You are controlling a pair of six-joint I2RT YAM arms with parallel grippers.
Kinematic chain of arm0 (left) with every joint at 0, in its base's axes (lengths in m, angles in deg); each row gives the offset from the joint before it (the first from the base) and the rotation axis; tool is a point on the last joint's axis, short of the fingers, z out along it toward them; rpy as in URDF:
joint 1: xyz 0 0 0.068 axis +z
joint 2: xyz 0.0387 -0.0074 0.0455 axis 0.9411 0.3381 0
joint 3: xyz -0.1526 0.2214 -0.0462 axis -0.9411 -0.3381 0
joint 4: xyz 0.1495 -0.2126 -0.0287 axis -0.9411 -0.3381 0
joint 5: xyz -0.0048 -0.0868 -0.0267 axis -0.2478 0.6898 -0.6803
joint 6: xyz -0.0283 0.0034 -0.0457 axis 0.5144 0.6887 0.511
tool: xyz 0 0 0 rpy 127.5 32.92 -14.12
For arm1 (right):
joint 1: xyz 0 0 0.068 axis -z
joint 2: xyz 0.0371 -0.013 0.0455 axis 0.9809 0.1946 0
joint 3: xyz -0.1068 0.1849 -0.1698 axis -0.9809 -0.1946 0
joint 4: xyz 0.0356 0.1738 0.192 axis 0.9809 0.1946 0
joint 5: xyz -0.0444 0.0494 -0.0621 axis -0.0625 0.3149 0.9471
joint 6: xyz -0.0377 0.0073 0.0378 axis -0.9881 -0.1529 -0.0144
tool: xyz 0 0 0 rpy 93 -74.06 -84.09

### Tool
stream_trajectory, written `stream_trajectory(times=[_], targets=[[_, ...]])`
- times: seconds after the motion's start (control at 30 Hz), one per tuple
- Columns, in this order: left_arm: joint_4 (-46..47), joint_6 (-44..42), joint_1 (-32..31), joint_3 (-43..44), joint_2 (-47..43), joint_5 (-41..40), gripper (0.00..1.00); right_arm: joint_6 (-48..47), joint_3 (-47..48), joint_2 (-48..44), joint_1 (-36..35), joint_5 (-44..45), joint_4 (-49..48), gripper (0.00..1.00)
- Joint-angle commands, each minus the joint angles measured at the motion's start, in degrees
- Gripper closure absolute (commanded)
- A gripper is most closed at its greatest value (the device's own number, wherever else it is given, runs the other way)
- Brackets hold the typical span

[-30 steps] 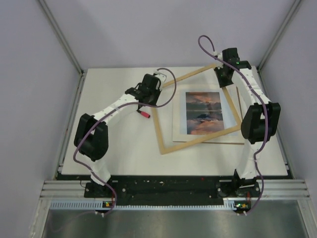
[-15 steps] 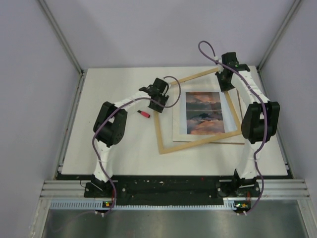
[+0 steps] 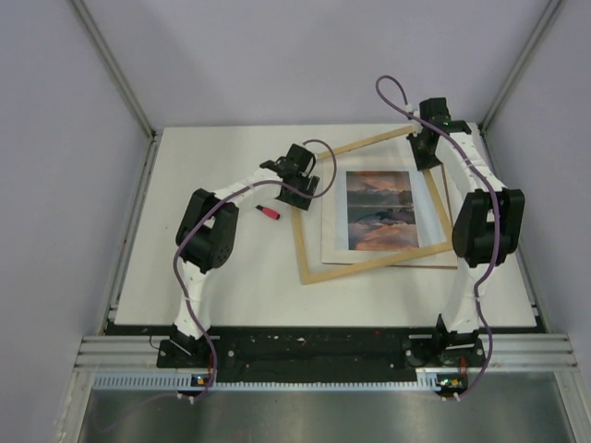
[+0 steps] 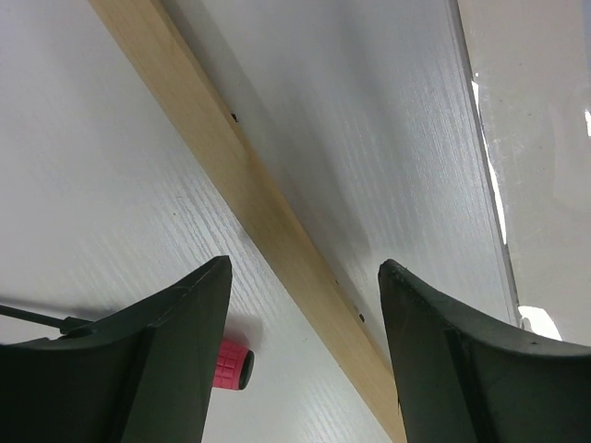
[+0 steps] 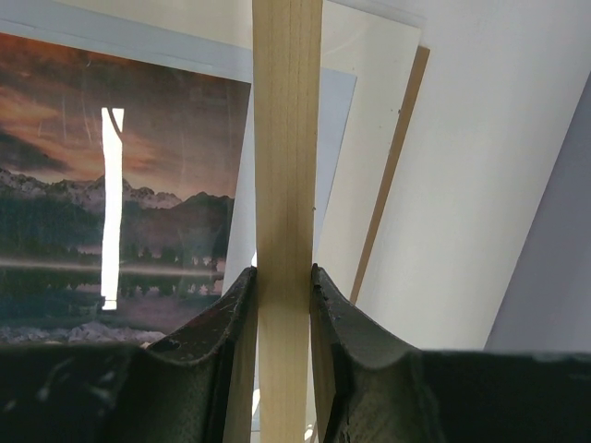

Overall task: Take the photo out of the frame
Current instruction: Pick up the photo frame item from the photo frame.

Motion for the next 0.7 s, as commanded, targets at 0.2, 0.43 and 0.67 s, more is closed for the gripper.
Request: stream_trajectory(times=[0.2,0.43,0.67], targets=[[-0.4,2.5,0.2,3.7,3.4,2.1,0.29,-0.2,-0.8,-2.0,0.3,-0.3,-2.4,1.0],[-1.0,3.2,0.1,5.2,5.9,3.2,0.61,-0.4,-1.9,-3.1,0.3,-0.4,-2.5,1.0],[-1.5,3.2,1.2,7.5,5.2,3.7,1.0,-0.4,-3.2,-4.2,0.3,-0.9,-2.6,1.0]])
